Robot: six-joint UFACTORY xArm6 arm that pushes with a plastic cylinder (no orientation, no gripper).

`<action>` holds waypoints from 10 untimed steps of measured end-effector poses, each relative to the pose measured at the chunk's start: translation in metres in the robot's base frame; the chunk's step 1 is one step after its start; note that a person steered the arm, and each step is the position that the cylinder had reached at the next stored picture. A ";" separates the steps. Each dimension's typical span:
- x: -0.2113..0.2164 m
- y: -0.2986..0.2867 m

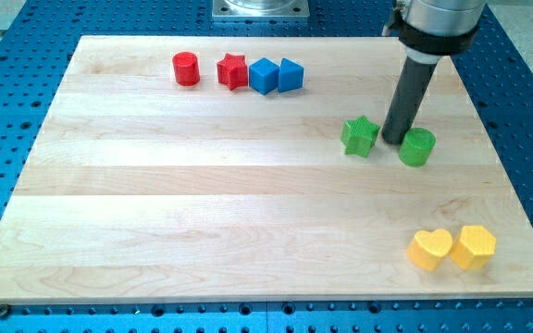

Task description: Slide the green star to the left of the green circle

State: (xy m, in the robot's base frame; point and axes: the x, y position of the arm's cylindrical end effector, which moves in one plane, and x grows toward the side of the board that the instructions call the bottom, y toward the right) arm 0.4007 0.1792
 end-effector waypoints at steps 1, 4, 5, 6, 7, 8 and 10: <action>-0.021 -0.003; 0.001 -0.074; 0.007 -0.075; 0.003 -0.094; 0.018 -0.111; 0.048 -0.113; 0.120 -0.055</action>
